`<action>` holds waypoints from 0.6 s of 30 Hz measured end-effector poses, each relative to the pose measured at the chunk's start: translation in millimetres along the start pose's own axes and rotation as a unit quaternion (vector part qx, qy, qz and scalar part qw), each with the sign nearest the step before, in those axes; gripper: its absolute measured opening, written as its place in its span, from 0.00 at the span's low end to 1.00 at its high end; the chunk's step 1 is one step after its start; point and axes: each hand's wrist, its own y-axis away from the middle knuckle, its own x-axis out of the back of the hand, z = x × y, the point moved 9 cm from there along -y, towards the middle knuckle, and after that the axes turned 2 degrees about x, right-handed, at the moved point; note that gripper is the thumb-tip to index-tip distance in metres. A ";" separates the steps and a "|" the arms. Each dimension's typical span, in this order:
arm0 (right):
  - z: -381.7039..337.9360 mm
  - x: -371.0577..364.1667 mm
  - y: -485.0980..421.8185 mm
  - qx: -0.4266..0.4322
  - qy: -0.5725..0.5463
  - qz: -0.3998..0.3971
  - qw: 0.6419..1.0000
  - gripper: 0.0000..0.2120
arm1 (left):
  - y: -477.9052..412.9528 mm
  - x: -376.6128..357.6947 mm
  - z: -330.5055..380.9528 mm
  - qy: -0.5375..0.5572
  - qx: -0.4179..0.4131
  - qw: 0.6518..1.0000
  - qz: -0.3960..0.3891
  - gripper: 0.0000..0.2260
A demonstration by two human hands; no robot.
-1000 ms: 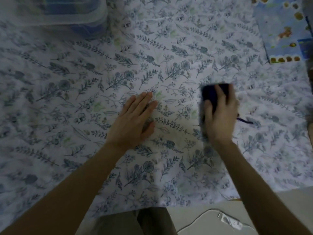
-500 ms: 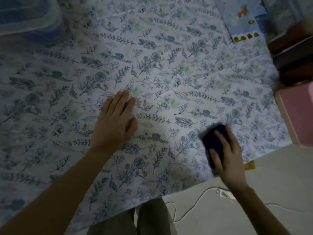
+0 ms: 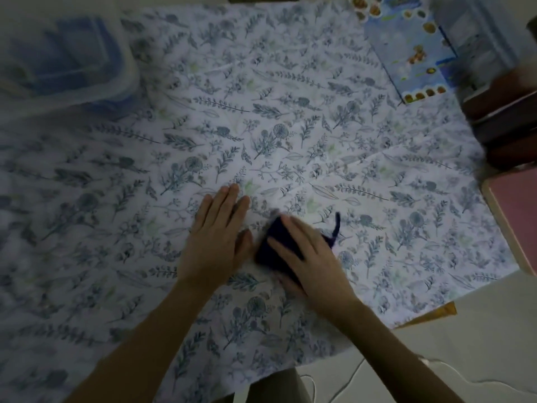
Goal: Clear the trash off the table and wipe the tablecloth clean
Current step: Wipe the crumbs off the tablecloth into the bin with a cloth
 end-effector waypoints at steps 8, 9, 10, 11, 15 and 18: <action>111.2 29.3 92.5 -0.143 -0.059 -0.028 0.988 0.26 | -0.1 0.3 -1.2 -0.001 0.010 1.000 -0.010 0.26; 127.2 36.0 79.9 -0.174 -0.068 -0.013 0.982 0.26 | 0.0 0.1 -1.3 0.002 0.012 1.000 -0.011 0.26; 143.0 42.4 64.0 -0.207 -0.076 0.010 0.975 0.25 | 0.0 -0.1 -1.7 0.005 0.014 1.000 -0.012 0.26; 157.8 47.0 45.3 -0.239 -0.083 0.035 0.967 0.25 | 0.0 -0.6 -1.8 0.004 0.015 1.000 -0.012 0.26; 169.8 53.1 -40.6 -0.257 -0.078 0.087 0.959 0.23 | 0.5 -2.9 -0.3 -0.016 0.018 1.000 -0.004 0.26; 118.0 44.3 -90.8 -0.134 -0.064 0.062 0.987 0.21 | 0.4 -1.2 -1.8 -0.024 0.023 0.999 0.010 0.24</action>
